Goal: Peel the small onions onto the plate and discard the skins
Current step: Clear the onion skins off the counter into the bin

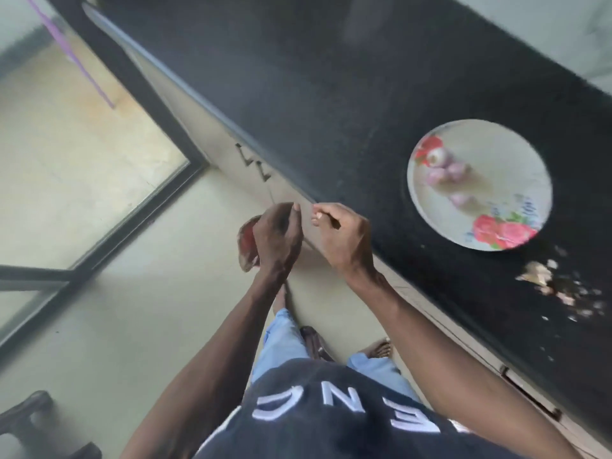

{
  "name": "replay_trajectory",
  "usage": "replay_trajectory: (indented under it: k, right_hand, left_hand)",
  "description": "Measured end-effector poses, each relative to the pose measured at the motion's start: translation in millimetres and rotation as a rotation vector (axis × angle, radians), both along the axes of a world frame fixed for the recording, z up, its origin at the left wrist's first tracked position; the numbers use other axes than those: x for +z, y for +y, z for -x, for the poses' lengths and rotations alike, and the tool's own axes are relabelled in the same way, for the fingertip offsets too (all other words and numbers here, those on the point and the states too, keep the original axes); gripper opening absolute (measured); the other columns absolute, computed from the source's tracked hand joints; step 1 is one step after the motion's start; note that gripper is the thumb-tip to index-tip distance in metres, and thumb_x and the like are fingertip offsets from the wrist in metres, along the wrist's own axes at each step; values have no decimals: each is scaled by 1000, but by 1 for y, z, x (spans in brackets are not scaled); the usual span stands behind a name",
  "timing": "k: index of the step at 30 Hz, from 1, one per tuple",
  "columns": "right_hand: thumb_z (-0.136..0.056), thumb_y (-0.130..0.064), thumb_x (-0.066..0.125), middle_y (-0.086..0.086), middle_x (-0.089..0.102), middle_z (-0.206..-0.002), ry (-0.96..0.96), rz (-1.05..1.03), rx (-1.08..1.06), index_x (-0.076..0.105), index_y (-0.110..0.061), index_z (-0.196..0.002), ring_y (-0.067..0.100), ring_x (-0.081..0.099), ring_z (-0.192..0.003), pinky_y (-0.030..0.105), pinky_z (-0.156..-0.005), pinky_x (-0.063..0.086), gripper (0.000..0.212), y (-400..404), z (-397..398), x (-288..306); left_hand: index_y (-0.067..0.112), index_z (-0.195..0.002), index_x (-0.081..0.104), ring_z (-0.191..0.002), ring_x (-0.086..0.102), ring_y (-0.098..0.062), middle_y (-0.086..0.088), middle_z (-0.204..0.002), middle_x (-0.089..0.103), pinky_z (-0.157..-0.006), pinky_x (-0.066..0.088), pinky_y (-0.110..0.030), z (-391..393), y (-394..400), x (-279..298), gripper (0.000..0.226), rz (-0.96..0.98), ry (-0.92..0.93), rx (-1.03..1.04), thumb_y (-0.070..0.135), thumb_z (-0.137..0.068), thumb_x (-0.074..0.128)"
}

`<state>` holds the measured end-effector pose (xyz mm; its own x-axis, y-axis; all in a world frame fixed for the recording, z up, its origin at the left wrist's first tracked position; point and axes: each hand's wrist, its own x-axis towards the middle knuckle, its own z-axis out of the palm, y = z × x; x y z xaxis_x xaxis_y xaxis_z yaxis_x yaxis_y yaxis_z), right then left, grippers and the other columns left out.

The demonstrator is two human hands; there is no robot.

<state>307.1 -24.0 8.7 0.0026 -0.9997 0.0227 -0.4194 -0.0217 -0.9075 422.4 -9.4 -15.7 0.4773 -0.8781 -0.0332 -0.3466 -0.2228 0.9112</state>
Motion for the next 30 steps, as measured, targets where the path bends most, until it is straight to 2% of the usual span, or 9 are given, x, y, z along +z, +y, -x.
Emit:
replay_trajectory:
  k: [4, 8, 13, 17, 20, 23, 26, 28, 30]
  right_hand:
    - [-85, 1, 59, 8, 76, -87, 78, 132, -181, 75, -1, -93, 17, 71, -78, 26, -78, 56, 18, 26, 123, 25]
    - [-84, 8, 64, 8, 75, -83, 150, 174, -316, 75, 0, -90, 5, 63, -76, 15, -74, 49, 15, 59, 230, 25]
    - [-76, 14, 66, 9, 76, -91, 317, 203, -449, 77, -2, -91, 24, 73, -84, 34, -81, 56, 24, 110, 326, 0]
    - [-66, 21, 62, 8, 77, -87, 337, 211, -426, 77, -3, -85, 21, 71, -83, 36, -85, 52, 34, 120, 356, -12]
    - [-70, 12, 54, 5, 77, -101, 379, 218, -329, 79, -5, -94, 24, 69, -107, 36, -106, 42, 39, 123, 365, -18]
    - [-95, -16, 53, 14, 62, -136, 412, 85, -341, 63, -1, -131, 29, 52, -134, 38, -119, 31, 40, 128, 378, -18]
    - [-102, -60, 14, 21, 29, -159, 621, -152, -425, 30, 3, -152, 31, 23, -151, 38, -125, 8, 82, 131, 395, -24]
    - [-95, -67, -10, 24, 18, -162, 754, -250, -418, 21, 6, -154, 34, 12, -153, 40, -124, 1, 99, 130, 397, -28]
    - [-91, -68, -18, 26, 13, -162, 775, -307, -380, 17, 7, -154, 35, 8, -153, 41, -124, -2, 104, 125, 391, -28]
  left_hand:
    - [9, -74, 62, -60, 49, -20, 0, -64, 55, -58, 43, -37, 114, 2, 32, 29, 139, -48, -208, 25, -99, 60]
    - [12, -80, 68, -64, 56, -19, 0, -69, 62, -61, 47, -36, 216, 17, 37, 20, 191, 4, -312, 23, -96, 64]
    - [13, -84, 72, -69, 58, -14, 1, -72, 66, -66, 46, -28, 316, 44, 41, 15, 179, 46, -488, 21, -95, 66]
    - [13, -96, 73, -89, 65, -14, 3, -92, 70, -81, 52, -28, 348, 51, 31, 14, 169, 25, -629, 20, -98, 62]
    - [7, -112, 72, -115, 64, -21, -7, -118, 71, -103, 45, -22, 353, 51, 23, 24, 186, -48, -704, 19, -101, 55]
    - [4, -129, 64, -138, 47, -20, -10, -144, 57, -113, 24, -9, 352, 48, 17, 31, 112, -153, -805, 16, -106, 49]
    - [1, -146, 47, -152, 26, -24, -14, -159, 37, -123, 13, -26, 357, 45, 7, 45, 84, -307, -913, 23, -108, 37]
    - [1, -154, 32, -155, 13, -24, -16, -164, 23, -126, 3, -32, 365, 42, 3, 60, 31, -441, -953, 34, -105, 23]
    - [1, -157, 23, -155, 6, -23, -15, -166, 16, -126, -3, -32, 372, 38, 1, 67, -4, -487, -1029, 40, -102, 15]
